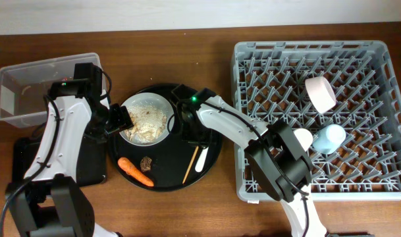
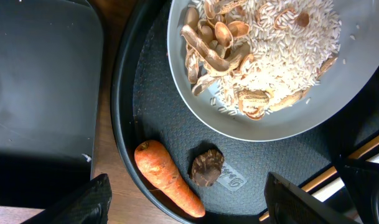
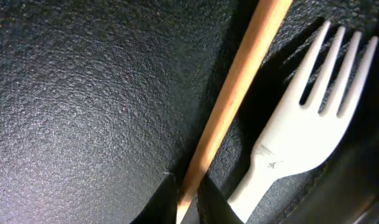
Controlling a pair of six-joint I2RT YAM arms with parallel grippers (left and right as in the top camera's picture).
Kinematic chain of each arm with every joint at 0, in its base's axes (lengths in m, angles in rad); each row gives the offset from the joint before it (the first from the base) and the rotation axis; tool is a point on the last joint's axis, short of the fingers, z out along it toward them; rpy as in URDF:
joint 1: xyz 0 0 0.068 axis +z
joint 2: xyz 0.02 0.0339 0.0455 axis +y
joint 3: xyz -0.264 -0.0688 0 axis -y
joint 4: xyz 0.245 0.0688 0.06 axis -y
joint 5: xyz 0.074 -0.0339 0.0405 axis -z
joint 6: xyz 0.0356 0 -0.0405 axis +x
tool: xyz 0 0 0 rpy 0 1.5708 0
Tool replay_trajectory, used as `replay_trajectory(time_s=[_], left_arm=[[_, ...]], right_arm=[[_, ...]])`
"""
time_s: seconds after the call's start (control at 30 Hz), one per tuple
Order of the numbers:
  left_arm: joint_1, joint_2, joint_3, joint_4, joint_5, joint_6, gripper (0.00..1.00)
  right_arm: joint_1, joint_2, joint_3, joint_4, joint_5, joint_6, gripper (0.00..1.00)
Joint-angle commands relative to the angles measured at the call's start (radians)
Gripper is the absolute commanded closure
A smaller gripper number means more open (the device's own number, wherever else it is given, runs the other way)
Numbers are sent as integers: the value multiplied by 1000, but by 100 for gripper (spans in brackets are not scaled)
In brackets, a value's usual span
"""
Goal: Sort waste into correct bins and load items into the dishwasher rack
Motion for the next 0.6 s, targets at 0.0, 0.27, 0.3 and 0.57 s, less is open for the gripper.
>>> replay_trajectory(time_s=[0.0, 0.27, 0.3, 0.57], left_arm=[[2, -24, 0, -2, -11, -2, 22], [2, -25, 0, -2, -11, -2, 22], [1, -25, 0, -2, -11, -2, 21], [2, -24, 0, -1, -11, -2, 22]], right_arm=[[10, 35, 4, 2, -18, -3, 91], [4, -34, 135, -44, -23, -41, 92], [-1, -41, 158, -64, -16, -53, 92], [-205, -221, 314, -423, 180, -235, 96]])
